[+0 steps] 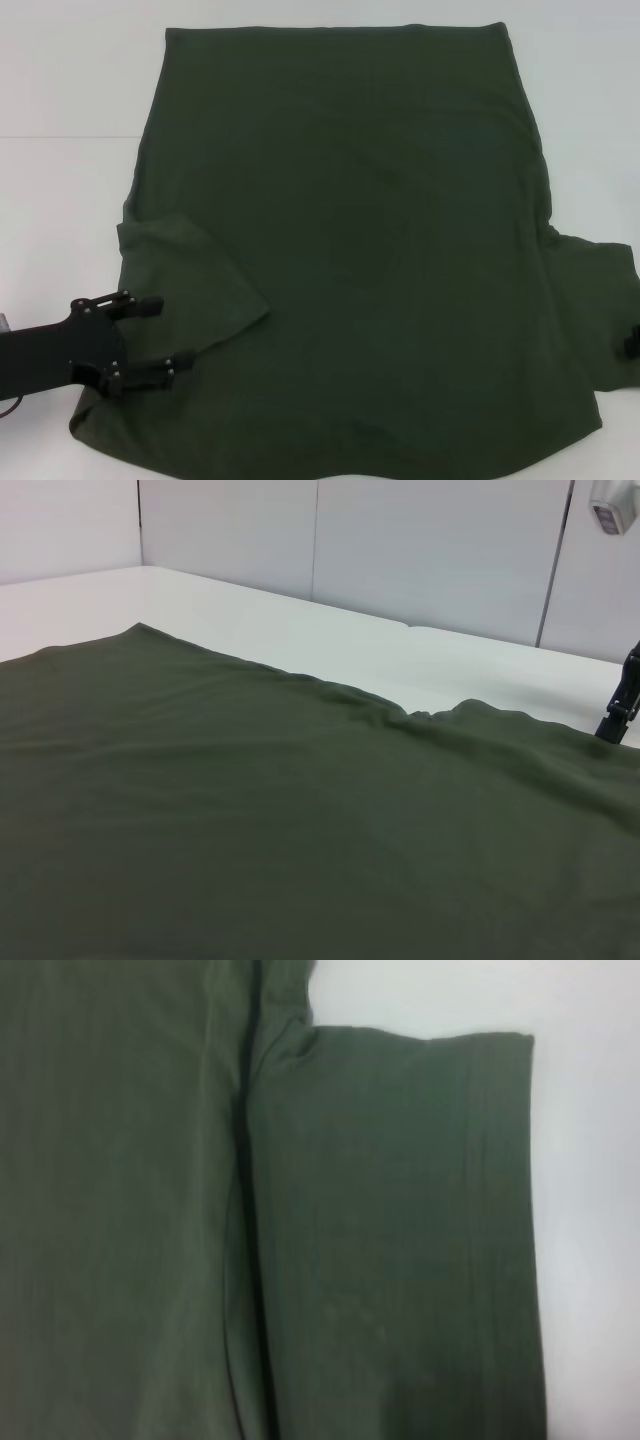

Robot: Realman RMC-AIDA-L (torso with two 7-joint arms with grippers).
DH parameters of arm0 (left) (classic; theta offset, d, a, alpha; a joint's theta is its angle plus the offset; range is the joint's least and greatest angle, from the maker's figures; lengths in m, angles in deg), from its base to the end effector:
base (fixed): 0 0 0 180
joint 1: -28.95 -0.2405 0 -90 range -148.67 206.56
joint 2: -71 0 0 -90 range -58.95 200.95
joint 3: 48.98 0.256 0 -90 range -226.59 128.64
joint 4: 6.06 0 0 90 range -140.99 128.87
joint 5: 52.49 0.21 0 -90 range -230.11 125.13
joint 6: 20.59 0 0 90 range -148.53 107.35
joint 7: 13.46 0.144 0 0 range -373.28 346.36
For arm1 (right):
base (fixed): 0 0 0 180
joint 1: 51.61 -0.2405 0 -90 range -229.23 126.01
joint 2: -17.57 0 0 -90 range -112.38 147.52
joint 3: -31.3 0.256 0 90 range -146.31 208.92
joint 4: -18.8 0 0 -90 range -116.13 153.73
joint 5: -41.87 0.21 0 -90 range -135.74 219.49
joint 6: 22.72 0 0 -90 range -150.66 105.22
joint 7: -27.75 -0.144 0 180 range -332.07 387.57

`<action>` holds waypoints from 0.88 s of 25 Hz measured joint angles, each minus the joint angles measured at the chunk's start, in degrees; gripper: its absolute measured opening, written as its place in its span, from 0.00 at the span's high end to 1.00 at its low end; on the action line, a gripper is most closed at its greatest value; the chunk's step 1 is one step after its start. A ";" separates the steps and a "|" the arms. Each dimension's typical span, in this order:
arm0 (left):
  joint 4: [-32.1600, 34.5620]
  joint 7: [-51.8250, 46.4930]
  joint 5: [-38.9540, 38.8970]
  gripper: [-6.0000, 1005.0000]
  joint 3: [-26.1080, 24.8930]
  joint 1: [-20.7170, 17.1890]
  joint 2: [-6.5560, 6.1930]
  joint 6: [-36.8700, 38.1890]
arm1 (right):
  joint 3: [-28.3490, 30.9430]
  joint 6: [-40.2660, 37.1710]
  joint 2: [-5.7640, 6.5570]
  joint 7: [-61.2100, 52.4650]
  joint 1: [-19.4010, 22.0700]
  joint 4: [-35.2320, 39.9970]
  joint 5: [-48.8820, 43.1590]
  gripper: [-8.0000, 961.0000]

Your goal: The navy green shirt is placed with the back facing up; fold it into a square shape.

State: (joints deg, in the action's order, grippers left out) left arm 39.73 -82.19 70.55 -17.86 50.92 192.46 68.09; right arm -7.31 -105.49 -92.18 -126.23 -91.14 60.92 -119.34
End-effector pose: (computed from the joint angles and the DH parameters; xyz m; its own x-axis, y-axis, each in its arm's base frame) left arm -0.3175 0.2942 0.0184 0.8720 0.2806 0.4011 0.4285 -0.8337 -0.3483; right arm 0.3339 0.3648 0.0779 0.0423 -0.9817 -0.1855 -0.9006 0.0429 -0.4325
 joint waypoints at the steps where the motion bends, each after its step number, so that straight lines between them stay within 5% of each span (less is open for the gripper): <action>1: 0.00 0.00 0.00 0.16 0.00 0.00 0.00 0.00 | 0.00 -0.03 0.03 0.00 0.04 0.02 -0.02 0.34; 22: 0.00 0.00 0.06 0.16 0.00 0.00 0.09 0.00 | 0.03 0.14 -0.16 0.13 -0.30 -0.16 -1.21 0.34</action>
State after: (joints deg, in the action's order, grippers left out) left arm 39.73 -82.19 70.61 -17.86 50.92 192.55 68.10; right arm -7.28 -105.35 -92.34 -126.10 -91.44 60.75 -120.55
